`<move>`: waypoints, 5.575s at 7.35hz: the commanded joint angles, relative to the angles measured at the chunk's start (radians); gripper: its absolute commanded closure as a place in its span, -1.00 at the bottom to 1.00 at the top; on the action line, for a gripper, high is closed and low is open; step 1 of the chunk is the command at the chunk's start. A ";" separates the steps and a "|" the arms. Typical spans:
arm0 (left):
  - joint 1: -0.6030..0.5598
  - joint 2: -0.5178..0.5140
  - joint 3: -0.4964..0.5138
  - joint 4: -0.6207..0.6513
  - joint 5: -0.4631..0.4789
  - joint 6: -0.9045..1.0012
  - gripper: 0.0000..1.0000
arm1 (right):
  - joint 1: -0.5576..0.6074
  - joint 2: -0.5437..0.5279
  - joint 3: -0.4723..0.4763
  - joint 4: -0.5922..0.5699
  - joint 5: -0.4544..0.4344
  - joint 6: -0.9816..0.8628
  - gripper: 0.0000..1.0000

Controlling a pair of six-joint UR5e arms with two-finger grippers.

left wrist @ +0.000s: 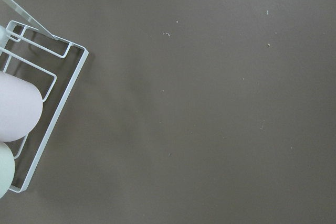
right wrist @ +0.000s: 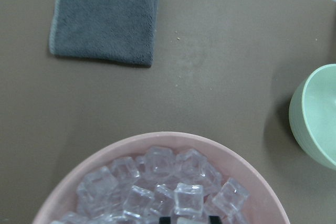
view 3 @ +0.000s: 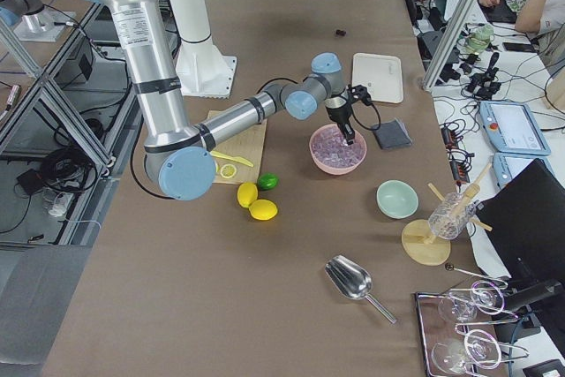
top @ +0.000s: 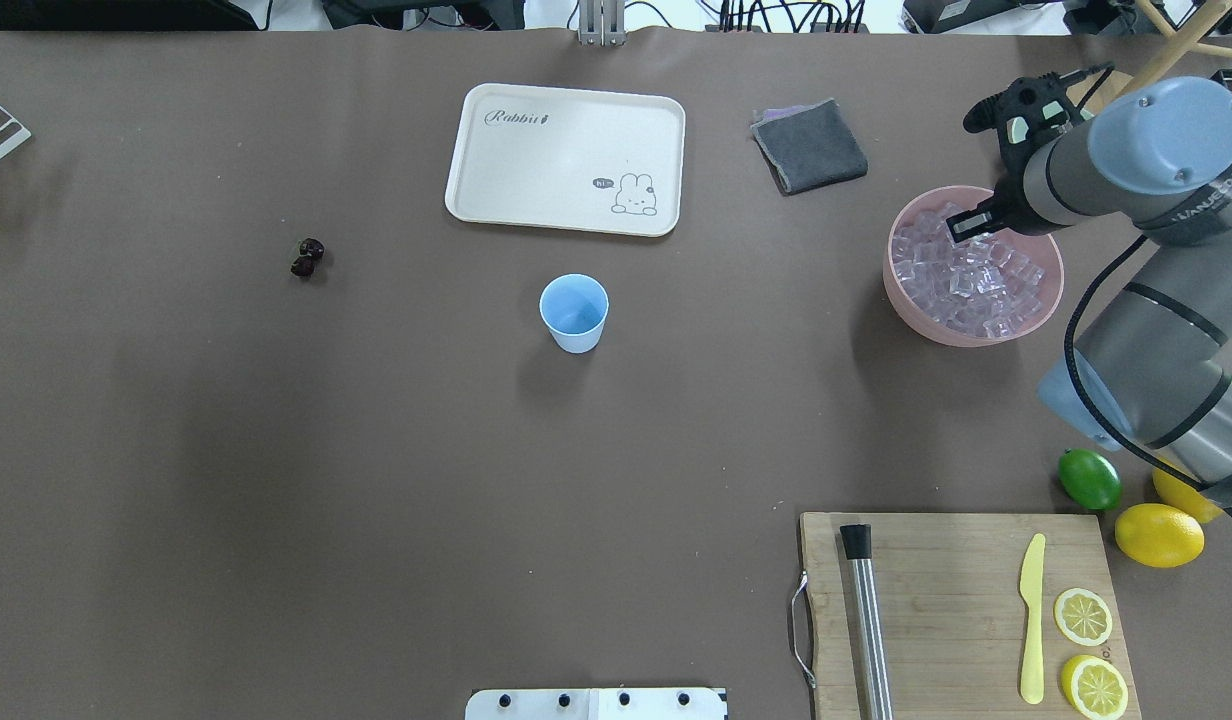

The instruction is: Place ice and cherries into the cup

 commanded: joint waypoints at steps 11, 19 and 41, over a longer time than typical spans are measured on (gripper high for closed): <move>0.003 -0.006 -0.008 -0.027 -0.001 -0.039 -0.96 | -0.333 0.685 -0.441 -0.127 -0.083 0.474 1.00; 0.005 -0.003 -0.013 -0.026 0.000 -0.039 -0.96 | -0.274 0.567 -0.242 -0.230 -0.039 0.444 -0.99; 0.005 0.027 -0.016 -0.063 0.000 -0.040 -0.96 | 0.055 -0.041 -0.174 0.037 0.216 -0.406 -0.96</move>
